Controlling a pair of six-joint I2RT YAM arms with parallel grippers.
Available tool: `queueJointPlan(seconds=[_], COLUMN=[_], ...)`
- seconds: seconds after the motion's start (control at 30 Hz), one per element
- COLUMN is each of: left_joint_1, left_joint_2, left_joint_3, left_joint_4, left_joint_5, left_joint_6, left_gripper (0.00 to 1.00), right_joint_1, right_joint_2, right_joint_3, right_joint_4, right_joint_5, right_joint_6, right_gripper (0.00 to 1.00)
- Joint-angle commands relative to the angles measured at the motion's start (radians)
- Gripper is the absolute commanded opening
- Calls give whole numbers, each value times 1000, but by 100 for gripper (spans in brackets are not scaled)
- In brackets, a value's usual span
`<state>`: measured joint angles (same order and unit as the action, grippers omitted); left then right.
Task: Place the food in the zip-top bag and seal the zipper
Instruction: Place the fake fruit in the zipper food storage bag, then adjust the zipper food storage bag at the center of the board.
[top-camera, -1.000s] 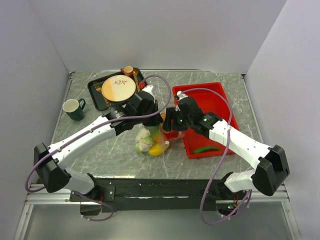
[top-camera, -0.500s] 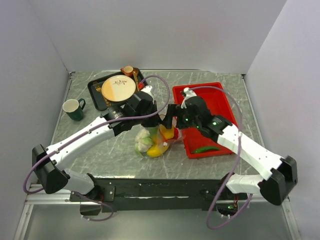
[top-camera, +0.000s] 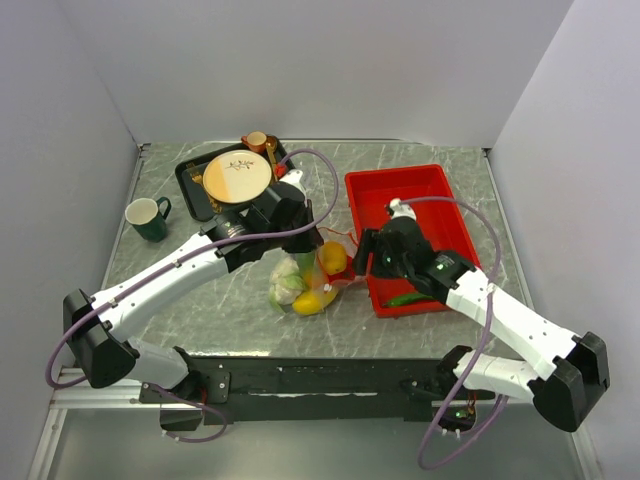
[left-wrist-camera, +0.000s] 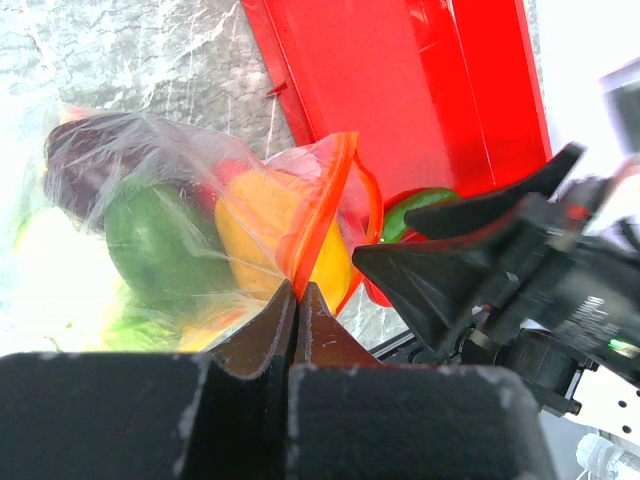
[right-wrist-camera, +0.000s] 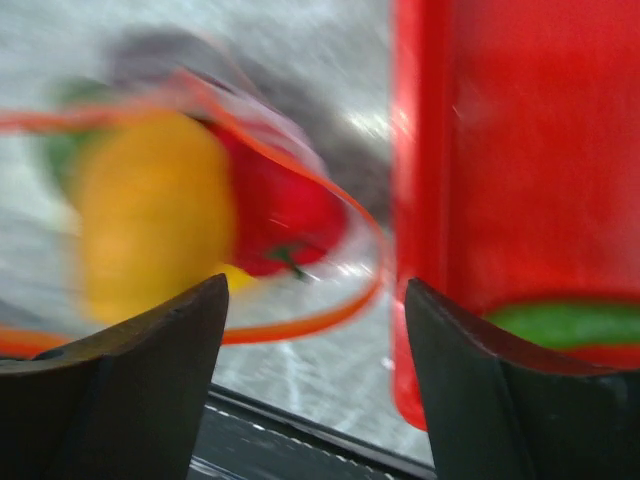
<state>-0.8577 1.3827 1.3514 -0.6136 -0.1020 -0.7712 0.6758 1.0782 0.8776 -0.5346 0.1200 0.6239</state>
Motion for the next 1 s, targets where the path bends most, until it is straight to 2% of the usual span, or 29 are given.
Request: queueJointPlan(seconds=[0.0, 0.27, 0.43, 0.53, 0.57, 0.63, 0.67, 0.77, 0.83, 0.97], left_joint_1=[0, 0, 0, 0, 0, 0, 0, 0, 2, 35], left_joint_2=[-16, -8, -7, 7, 12, 16, 16, 0, -30, -73], left_joint_3=[48, 38, 43, 54, 58, 57, 55, 57, 66, 121], left_joint_4=[35, 41, 41, 34, 26, 18, 18, 18, 31, -66], left_joint_5=[-2, 10, 8, 12, 12, 4, 1, 5, -5, -125], left_joint_6=[16, 12, 16, 26, 27, 30, 29, 10, 16, 13], left_gripper=[2, 2, 3, 2, 2, 2, 2, 1, 4, 6], right_joint_1=[-19, -38, -74, -91, -91, -91, -90, -88, -75, -30], right_joint_2=[-21, 43, 83, 68, 62, 37, 28, 14, 11, 26], right_joint_3=[-34, -78, -117, -134, -131, -114, -106, -75, -3, 162], right_joint_4=[-10, 94, 197, 245, 249, 260, 269, 318, 312, 280], right_joint_5=[50, -8, -77, -117, -117, -117, -117, -163, -171, -181], right_joint_6=[63, 59, 74, 82, 77, 63, 56, 30, 8, -61], right_gripper=[73, 63, 49, 28, 17, 9, 1, 0, 0, 0])
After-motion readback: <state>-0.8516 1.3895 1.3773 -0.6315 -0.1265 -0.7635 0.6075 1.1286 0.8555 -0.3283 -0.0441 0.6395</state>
